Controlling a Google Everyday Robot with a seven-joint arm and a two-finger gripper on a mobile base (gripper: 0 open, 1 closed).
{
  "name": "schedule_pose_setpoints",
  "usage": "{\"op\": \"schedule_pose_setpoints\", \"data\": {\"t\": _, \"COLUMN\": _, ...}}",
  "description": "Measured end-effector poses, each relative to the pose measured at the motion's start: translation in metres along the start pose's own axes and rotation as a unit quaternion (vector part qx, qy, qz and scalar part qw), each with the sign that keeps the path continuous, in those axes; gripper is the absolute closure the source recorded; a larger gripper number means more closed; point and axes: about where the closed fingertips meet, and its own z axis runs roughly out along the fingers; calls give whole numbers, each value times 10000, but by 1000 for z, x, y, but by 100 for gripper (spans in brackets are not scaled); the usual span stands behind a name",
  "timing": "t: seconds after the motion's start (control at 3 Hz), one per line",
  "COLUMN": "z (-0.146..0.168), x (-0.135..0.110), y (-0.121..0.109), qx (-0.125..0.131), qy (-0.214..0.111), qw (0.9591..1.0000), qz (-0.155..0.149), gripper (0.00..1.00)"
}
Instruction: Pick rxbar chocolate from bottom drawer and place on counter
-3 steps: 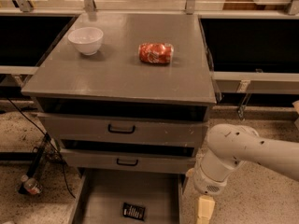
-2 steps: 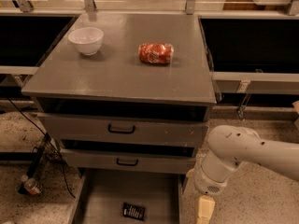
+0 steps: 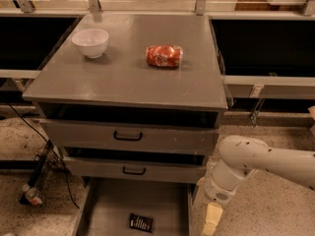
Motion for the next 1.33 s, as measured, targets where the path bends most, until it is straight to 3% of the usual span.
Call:
{"op": "schedule_pose_setpoints", "data": {"t": 0.67, "z": 44, "x": 6, "y": -18, "qx": 252, "qy": 79, "qw": 9995, "qz": 171, "gripper": 0}}
{"op": "schedule_pose_setpoints", "data": {"t": 1.33, "z": 68, "x": 5, "y": -23, "qx": 176, "qy": -49, "qw": 9997, "qz": 164, "gripper": 0}}
